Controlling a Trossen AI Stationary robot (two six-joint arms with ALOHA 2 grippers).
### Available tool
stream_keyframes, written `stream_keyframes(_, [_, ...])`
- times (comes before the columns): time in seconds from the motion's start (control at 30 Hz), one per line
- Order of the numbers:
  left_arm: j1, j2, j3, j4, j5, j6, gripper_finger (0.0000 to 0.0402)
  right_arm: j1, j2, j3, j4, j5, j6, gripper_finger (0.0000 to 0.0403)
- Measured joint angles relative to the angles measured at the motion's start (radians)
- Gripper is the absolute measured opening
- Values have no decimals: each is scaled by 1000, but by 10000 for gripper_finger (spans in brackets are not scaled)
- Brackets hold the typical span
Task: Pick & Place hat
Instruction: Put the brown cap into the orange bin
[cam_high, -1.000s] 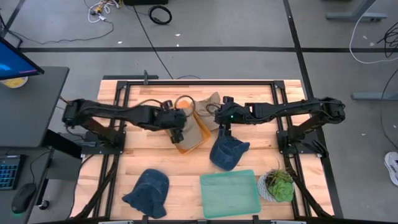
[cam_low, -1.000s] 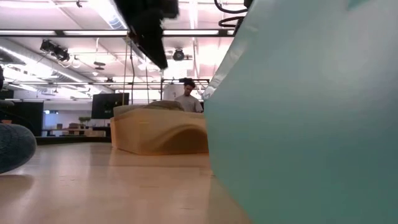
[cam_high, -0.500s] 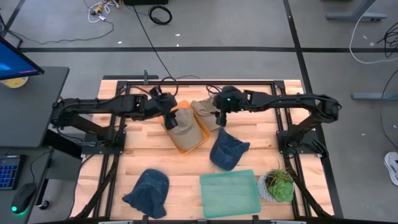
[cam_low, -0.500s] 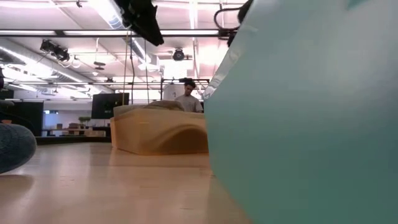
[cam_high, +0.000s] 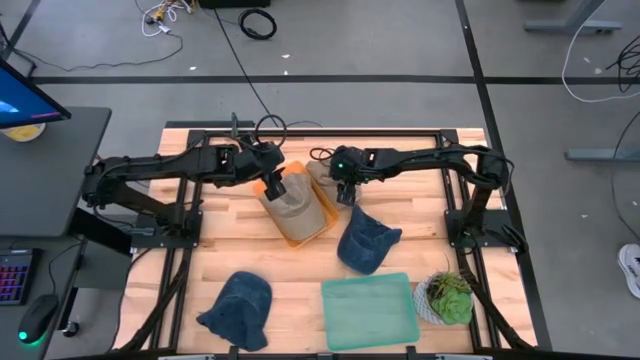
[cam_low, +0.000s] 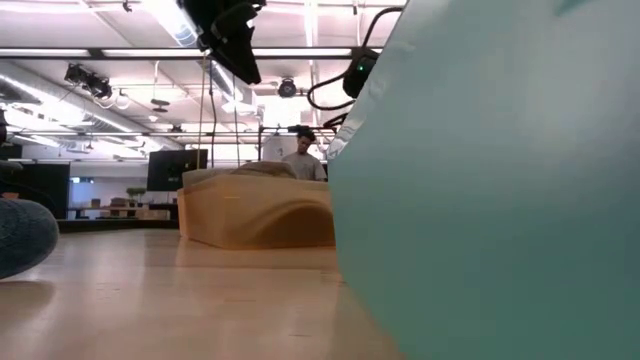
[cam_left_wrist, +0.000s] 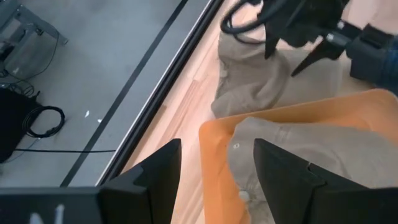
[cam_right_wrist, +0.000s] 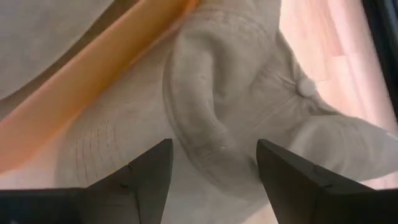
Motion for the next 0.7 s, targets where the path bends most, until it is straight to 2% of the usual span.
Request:
stream_keyframes(0.1, [0, 0, 0, -8, 0, -1, 206, -1, 6, 1, 3, 22, 0, 229])
stream_keyframes(0.2, [-1, 0, 0, -18, 0, -2, 206, -1, 6, 1, -1, -9, 0, 200])
stream_keyframes(0.3, [-1, 0, 0, -30, 0, -4, 206, -2, 6, 1, -13, -52, -1, 143])
stream_keyframes(0.47, [-1, 0, 0, -37, 1, -35, 206, -1, 6, 1, -31, -59, 8, 22])
stream_keyframes(0.7, [-1, 0, 0, -83, 0, -66, 206, 7, -11, -1, -50, -60, 20, 12])
